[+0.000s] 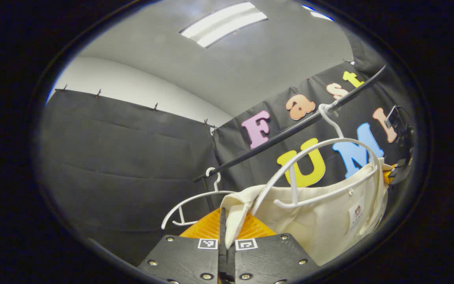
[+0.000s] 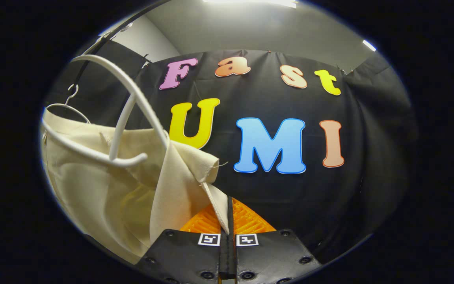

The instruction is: Grasp the clothes on the hanger with both hands and then place them into the laundry hamper below.

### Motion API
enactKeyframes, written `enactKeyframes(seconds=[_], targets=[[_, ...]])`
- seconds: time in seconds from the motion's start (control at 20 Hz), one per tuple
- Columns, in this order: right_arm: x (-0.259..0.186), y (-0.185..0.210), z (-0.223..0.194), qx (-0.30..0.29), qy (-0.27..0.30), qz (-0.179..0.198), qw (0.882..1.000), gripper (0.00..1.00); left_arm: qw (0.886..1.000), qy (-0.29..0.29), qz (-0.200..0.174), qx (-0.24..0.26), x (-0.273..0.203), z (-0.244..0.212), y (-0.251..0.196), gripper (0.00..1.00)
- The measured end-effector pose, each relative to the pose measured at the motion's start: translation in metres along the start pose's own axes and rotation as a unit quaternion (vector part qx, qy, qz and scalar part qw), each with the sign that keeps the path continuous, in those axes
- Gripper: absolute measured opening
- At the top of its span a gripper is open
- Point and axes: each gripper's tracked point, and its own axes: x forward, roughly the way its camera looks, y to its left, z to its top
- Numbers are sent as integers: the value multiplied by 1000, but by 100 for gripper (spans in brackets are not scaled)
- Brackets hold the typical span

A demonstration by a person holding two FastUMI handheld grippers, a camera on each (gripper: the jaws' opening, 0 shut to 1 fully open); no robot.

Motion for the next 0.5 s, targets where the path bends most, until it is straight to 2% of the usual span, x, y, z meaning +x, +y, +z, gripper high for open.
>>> enactKeyframes(seconds=[0.2,0.3,0.35,0.5], targets=[[-2,9,-13,-4,21,14,1000,1,1000,-2,5,3,2,-3,1,1],[5,-14,20,29,-18,-14,999,1,1000,-5,1,1,-1,2,1,1],[12,-20,28,38,-18,-19,999,1,1000,-4,-6,-2,-2,3,-1,1],[19,-27,48,28,-43,-30,998,1,1000,-7,-13,-4,1,4,-2,1]])
